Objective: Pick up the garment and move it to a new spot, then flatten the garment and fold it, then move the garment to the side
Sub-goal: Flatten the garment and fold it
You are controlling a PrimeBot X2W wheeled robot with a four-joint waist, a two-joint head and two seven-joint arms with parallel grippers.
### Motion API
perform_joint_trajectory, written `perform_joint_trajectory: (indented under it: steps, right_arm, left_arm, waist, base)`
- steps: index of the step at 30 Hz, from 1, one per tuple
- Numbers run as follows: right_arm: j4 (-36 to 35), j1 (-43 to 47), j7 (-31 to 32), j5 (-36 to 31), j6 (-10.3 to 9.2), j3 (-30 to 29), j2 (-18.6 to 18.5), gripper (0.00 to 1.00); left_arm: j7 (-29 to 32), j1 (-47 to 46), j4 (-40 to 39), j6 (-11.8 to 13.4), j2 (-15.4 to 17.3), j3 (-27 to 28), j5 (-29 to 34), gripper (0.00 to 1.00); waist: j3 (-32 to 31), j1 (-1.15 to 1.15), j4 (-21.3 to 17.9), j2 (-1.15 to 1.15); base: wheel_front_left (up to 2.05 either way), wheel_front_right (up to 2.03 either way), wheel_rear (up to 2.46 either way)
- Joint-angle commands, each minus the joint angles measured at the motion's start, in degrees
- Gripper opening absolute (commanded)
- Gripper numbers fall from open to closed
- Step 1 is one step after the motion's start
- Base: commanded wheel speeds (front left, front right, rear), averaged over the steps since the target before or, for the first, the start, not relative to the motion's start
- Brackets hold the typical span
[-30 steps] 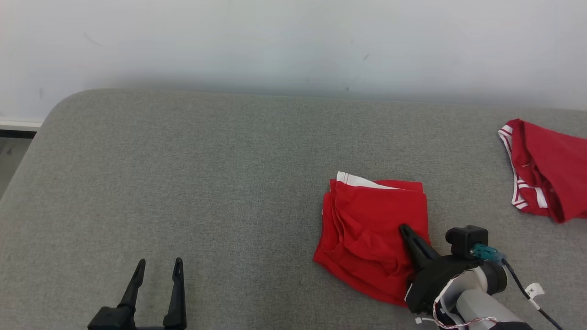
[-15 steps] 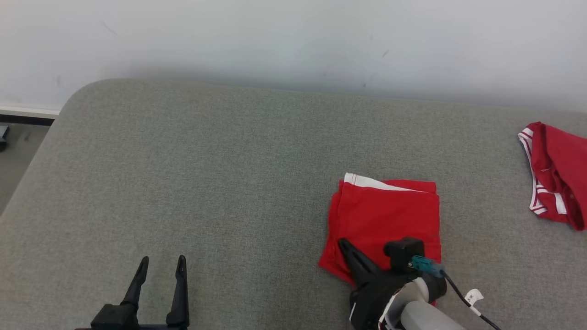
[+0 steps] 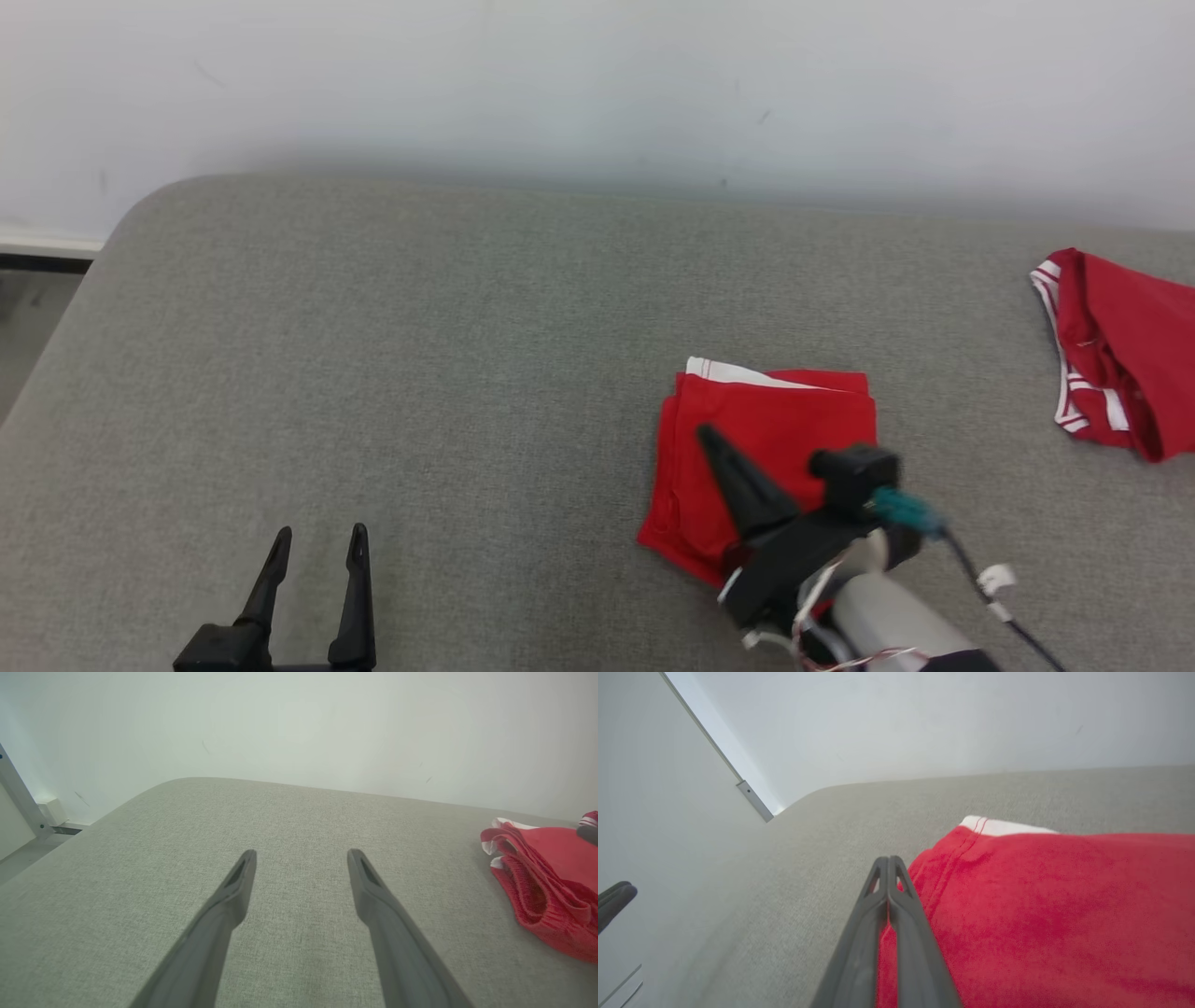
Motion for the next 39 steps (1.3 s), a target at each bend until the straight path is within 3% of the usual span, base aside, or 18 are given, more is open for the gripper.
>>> perform_joint_trajectory:
  steps: [1, 8, 15, 25, 26, 28, 29, 39]
  right_arm:
    - [-0.5, 1.1, -0.2, -0.6, -0.15, -0.5, -0.4, 0.00]
    - [-10.8, 6.6, -0.2, -7.0, -0.15, -13.1, -4.1, 0.00]
    - [-17.4, 15.8, -0.1, -11.3, -0.15, -25.6, -5.1, 0.00]
    - [-24.5, 25.9, -0.1, -15.6, -0.15, -32.0, -1.8, 0.00]
    - [-25.2, 26.5, -0.1, -15.8, -0.15, -32.6, -1.1, 0.15]
    - [-26.1, 27.9, -0.1, -16.4, -0.15, -33.4, 0.2, 0.67]
    - [-26.4, 28.4, -0.1, -16.8, -0.15, -33.5, 0.5, 1.00]
    - [-26.3, 30.5, -0.1, -18.7, -0.15, -32.5, 2.7, 1.00]
  left_arm:
    - [-0.1, 0.5, -0.2, 0.0, -0.1, 0.1, 0.3, 1.00]
    - [-0.1, 1.3, -0.7, 0.0, -0.1, 0.5, 0.7, 1.00]
    - [-0.1, 2.5, -1.1, 0.0, -0.1, 1.0, 1.2, 1.00]
    - [-0.1, 4.5, -3.1, 0.0, -0.1, 2.0, 1.5, 1.00]
    - [-0.1, 4.8, -3.2, 0.0, -0.1, 2.0, 1.5, 1.00]
    - [-0.1, 5.0, -3.4, 0.0, -0.1, 2.2, 1.5, 1.00]
    - [-0.1, 5.0, -3.5, 0.0, -0.1, 2.3, 1.4, 1.00]
    - [-0.1, 6.0, -4.5, 0.0, -0.1, 2.5, 2.0, 1.00]
  waist:
    - [-0.4, 0.00, -0.7, 0.00]
    - [-1.7, 0.00, -3.2, 0.00]
    - [-3.0, 0.00, -5.8, 0.00]
    - [-3.6, 0.00, -8.8, 0.00]
    - [-3.6, 0.00, -8.9, 0.00]
    - [-3.7, 0.00, -9.2, 0.00]
    - [-3.8, 0.00, -9.2, 0.00]
    - [-4.1, 0.00, -9.3, 0.00]
  base:
    - [0.00, 0.00, 0.00]
    - [0.00, 0.00, 0.00]
    - [0.00, 0.00, 0.00]
    - [0.00, 0.00, 0.00]
    - [0.00, 0.00, 0.00]
    - [0.00, 0.00, 0.00]
    - [0.00, 0.00, 0.00]
    - [0.00, 0.00, 0.00]
